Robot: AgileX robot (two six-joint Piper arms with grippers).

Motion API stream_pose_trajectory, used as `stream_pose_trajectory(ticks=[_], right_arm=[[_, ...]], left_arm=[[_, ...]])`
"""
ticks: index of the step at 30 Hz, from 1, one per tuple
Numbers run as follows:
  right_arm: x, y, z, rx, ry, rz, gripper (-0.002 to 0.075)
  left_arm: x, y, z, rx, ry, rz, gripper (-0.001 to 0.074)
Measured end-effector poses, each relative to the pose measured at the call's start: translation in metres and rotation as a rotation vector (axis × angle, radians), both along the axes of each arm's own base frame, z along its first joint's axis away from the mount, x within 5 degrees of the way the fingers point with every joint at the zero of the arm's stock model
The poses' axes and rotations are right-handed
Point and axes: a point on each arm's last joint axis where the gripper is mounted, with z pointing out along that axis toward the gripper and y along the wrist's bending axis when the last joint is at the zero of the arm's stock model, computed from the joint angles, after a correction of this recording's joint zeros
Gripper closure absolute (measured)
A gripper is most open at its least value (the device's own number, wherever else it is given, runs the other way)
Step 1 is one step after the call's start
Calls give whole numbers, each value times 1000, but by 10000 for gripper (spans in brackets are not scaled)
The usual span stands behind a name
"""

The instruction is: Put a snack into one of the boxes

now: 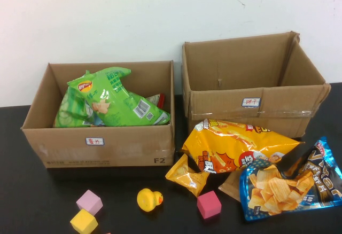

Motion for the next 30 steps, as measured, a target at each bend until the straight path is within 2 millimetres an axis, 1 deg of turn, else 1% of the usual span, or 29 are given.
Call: stream_pose_trajectory(ticks=[4, 8, 10, 13, 17, 20, 30], right_arm=[[0, 0, 0, 0, 0, 0, 727], [0, 0, 0, 0, 0, 0, 727], [0, 0, 0, 0, 0, 0, 727], [0, 0, 0, 0, 0, 0, 727], [0, 0, 0, 0, 0, 0, 727], [0, 0, 0, 0, 0, 0, 727], [0, 0, 0, 0, 0, 0, 727]], left_arm=[[-14, 7, -25, 22, -14, 85, 738], [-24, 9, -46, 178, -11, 109, 738], [-27, 9, -52, 226, -3, 108, 737], [-29, 8, -58, 234, 30, 95, 738], [-31, 5, -69, 210, 150, 63, 737], [-32, 5, -70, 204, 174, 55, 737], [-32, 4, -70, 192, 177, 52, 737]])
